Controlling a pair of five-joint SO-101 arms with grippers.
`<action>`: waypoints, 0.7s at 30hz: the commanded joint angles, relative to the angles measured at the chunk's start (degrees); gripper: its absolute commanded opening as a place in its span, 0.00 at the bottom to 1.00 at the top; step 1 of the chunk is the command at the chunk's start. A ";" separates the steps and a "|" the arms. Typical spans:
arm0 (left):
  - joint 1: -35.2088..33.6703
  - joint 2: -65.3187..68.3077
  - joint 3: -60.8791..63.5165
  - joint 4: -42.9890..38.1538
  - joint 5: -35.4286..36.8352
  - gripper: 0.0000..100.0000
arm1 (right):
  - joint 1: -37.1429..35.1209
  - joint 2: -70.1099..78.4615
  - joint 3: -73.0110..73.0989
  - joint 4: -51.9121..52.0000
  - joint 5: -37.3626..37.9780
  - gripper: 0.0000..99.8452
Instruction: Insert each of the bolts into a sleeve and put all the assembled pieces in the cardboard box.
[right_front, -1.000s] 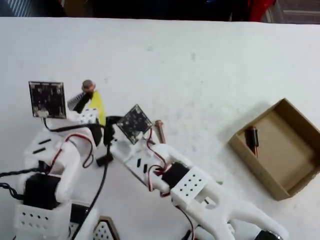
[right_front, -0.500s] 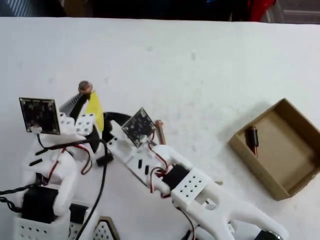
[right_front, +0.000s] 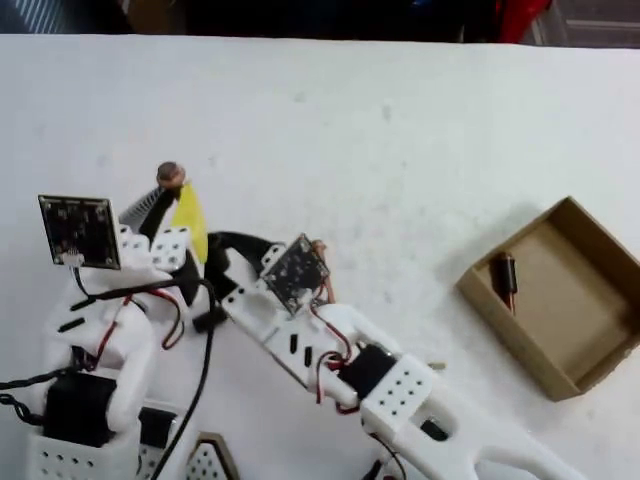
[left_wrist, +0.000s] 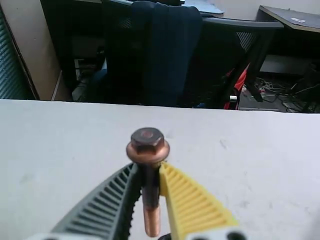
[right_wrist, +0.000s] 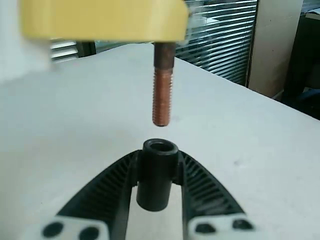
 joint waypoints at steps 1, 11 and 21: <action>1.63 -1.27 -0.26 -1.76 0.79 0.02 | -0.22 -6.11 -0.53 4.26 0.00 0.02; 7.78 -1.36 -0.70 -1.85 0.79 0.02 | -0.22 -9.80 0.79 7.69 2.20 0.02; 7.52 -1.36 -0.79 -1.23 0.79 0.02 | 0.75 -9.71 0.88 7.60 3.52 0.02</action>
